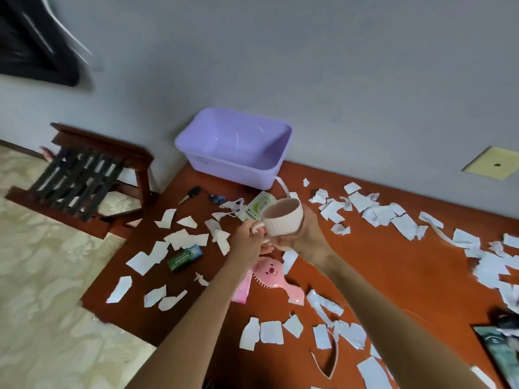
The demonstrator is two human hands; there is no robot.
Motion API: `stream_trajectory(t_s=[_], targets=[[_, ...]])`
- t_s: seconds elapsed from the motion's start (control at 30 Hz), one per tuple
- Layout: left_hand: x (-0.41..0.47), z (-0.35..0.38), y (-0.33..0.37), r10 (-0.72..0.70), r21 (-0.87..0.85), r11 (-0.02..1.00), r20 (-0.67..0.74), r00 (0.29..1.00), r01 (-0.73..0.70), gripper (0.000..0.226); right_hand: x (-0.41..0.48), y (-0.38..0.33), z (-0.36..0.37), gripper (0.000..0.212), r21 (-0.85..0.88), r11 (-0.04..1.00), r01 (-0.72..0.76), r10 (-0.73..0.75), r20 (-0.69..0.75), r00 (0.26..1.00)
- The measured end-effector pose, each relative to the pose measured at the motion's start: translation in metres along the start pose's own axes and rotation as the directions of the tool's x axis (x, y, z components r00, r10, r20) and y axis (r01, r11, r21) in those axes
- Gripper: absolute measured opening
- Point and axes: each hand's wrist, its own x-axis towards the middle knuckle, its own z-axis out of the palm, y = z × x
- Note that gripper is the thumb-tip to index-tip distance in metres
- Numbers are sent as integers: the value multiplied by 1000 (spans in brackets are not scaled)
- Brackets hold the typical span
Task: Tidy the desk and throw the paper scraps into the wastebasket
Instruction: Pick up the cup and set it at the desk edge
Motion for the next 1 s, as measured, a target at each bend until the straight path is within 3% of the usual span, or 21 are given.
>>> stream_trajectory(t_s=[0.13, 0.2, 0.33, 0.47, 0.63, 0.8, 1.0], targets=[[6, -49, -3, 60, 66, 997, -168, 984, -49, 25, 11, -20, 45, 93, 26, 998, -49, 46, 97, 994], [10, -80, -7, 109, 151, 985, -209, 972, -78, 18, 20, -27, 73, 88, 10, 998, -63, 61, 124, 990], [36, -153, -9, 230, 309, 940, -266, 936, -143, 21, 44, -49, 140, 74, -11, 996, -91, 92, 92, 992], [83, -234, -9, 295, 454, 878, -261, 919, -153, 22, 88, -65, 223, 105, -13, 996, -88, 89, 66, 994], [120, -302, -10, 286, 485, 864, -257, 923, -132, 27, 113, -92, 289, 86, 32, 996, -78, 75, 89, 993], [166, -344, -31, 181, 416, 906, -224, 958, -74, 19, 140, -92, 340, 91, 45, 989, -144, 139, 83, 987], [183, -337, -51, 107, 387, 922, -178, 978, -31, 19, 143, -73, 355, 90, 2, 973, -231, 230, 32, 973]])
